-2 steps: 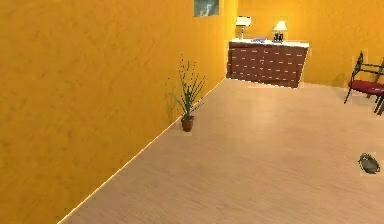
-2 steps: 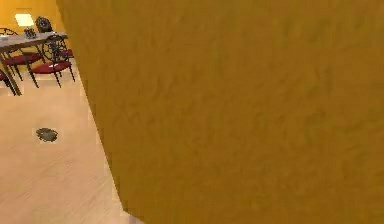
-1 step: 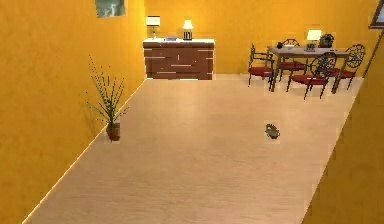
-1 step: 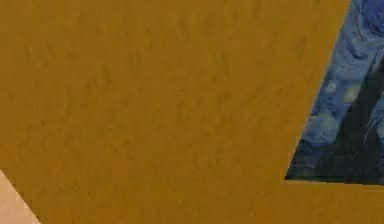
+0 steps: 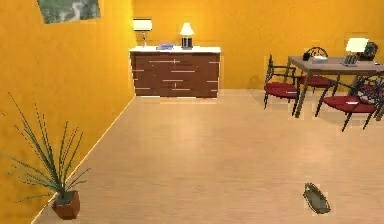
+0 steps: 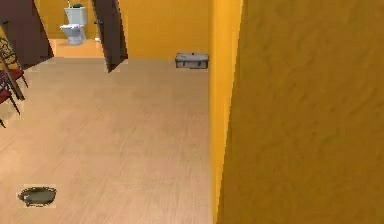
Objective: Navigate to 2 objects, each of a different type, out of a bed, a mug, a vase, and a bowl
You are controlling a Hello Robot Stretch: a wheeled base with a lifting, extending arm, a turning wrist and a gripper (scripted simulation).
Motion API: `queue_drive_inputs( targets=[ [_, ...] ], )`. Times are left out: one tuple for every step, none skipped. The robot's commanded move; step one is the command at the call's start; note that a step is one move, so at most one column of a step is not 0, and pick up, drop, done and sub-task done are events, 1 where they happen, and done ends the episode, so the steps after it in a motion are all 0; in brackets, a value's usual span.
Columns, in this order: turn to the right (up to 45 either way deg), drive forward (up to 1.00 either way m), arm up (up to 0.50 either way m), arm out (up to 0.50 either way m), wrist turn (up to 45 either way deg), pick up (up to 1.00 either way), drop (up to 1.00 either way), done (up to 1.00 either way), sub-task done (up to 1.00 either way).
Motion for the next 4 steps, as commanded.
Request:
queue_drive_inputs(
  targets=[
    [30.0, 0.0, 0.0, 0.0, 0.0, 0.0, 0.0, 0.0, 0.0],
    [0.0, 0.1, 0.0, 0.0, 0.0, 0.0, 0.0, 0.0, 0.0],
    [-18.0, 0.0, 0.0, 0.0, 0.0, 0.0, 0.0, 0.0, 0.0],
    [-3.0, 0.0, 0.0, 0.0, 0.0, 0.0, 0.0, 0.0, 0.0]
  ],
)
